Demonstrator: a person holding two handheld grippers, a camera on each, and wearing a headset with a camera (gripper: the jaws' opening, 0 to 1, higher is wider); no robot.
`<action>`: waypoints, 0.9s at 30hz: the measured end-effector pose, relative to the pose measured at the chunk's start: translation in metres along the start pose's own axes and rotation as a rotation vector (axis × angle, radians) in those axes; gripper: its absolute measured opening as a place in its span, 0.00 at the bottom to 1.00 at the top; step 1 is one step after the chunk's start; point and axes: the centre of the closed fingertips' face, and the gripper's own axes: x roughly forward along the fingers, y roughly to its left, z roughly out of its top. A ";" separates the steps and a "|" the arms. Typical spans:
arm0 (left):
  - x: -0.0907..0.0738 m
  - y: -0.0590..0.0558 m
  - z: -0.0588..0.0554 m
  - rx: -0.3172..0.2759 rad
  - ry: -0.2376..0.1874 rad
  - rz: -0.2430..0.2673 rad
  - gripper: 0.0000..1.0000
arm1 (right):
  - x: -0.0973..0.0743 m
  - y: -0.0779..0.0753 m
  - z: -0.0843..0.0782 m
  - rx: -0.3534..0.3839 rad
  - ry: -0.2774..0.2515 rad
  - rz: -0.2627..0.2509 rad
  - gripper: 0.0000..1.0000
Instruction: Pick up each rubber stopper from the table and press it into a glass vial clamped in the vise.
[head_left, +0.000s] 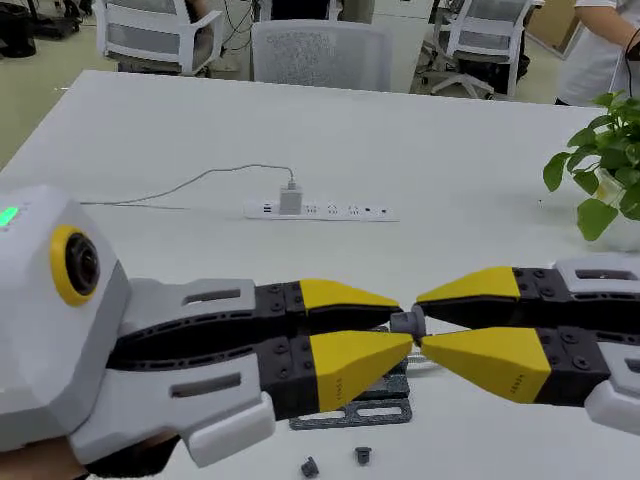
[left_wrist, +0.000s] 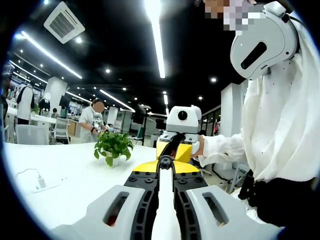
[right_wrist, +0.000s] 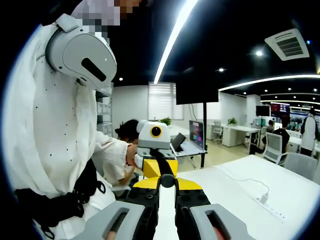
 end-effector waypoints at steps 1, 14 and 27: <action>-0.001 0.001 -0.001 0.002 0.003 0.004 0.05 | 0.001 0.000 -0.001 0.000 0.002 0.002 0.06; -0.019 0.016 -0.015 0.039 0.068 0.090 0.17 | 0.002 -0.013 -0.003 0.025 0.012 -0.014 0.06; -0.044 0.039 -0.059 0.120 0.237 0.215 0.38 | 0.008 -0.048 -0.022 0.036 0.133 -0.046 0.06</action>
